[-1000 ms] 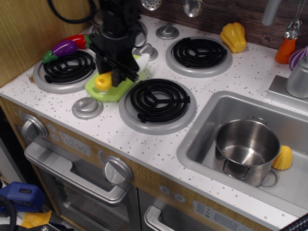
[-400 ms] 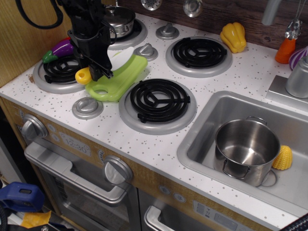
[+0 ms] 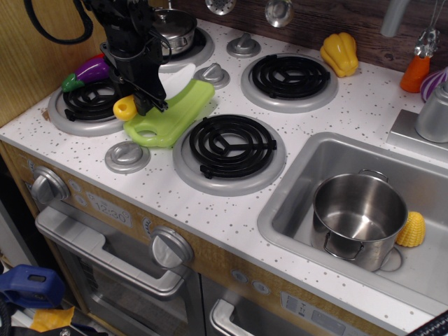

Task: Put knife on cutting board

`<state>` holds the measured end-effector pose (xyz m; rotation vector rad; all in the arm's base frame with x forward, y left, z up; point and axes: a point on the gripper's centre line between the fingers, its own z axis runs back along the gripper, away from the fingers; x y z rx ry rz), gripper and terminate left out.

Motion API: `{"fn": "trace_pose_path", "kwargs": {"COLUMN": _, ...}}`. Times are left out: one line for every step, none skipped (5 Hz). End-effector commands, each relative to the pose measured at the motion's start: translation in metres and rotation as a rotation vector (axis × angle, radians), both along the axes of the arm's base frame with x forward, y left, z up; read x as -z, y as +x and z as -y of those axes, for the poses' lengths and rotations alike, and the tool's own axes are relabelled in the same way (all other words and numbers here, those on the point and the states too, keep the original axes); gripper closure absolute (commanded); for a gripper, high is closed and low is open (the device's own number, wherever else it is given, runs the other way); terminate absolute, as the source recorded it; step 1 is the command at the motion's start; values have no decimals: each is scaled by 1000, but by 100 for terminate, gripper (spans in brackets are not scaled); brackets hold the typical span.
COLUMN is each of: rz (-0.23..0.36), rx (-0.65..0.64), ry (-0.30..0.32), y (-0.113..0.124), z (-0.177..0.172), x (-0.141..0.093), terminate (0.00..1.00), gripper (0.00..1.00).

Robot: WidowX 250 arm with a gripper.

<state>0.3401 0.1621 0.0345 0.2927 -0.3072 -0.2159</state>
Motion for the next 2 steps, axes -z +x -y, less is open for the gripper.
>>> {"fn": "trace_pose_path", "kwargs": {"rz": 52, "rx": 21, "ry": -2, "y": 7, "z": 8, "x": -14, "terminate": 0, "gripper": 0}}
{"fn": "trace_pose_path", "kwargs": {"rz": 52, "rx": 21, "ry": -2, "y": 7, "z": 8, "x": -14, "terminate": 100, "gripper": 0}}
